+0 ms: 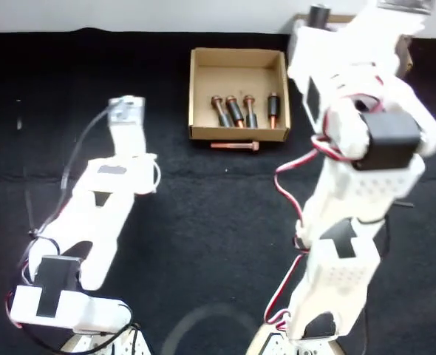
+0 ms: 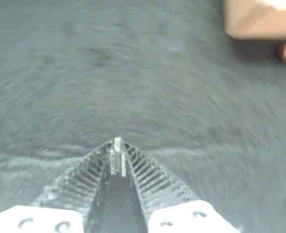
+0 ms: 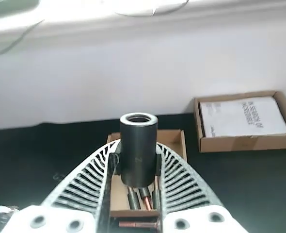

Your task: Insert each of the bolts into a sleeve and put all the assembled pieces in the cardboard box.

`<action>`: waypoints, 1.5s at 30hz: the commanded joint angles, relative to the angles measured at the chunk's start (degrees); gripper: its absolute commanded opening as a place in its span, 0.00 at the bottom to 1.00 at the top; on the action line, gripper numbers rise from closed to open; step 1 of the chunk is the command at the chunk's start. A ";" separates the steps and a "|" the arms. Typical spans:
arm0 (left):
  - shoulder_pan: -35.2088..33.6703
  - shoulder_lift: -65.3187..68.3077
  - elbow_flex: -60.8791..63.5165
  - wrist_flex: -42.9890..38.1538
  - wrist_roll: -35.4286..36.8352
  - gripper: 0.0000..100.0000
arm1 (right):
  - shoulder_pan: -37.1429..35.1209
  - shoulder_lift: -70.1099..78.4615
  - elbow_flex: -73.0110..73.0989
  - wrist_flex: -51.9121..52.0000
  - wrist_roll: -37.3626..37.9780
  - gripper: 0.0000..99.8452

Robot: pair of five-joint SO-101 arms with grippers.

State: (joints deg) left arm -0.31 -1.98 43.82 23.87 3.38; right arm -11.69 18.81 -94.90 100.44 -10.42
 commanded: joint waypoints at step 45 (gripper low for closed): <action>26.33 19.38 -61.41 40.88 -11.87 0.11 | 0.48 -91.82 121.36 -11.03 4.84 0.01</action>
State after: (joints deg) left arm 25.71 13.58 -9.63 63.16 -8.31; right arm -11.78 -70.86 23.16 91.30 -6.29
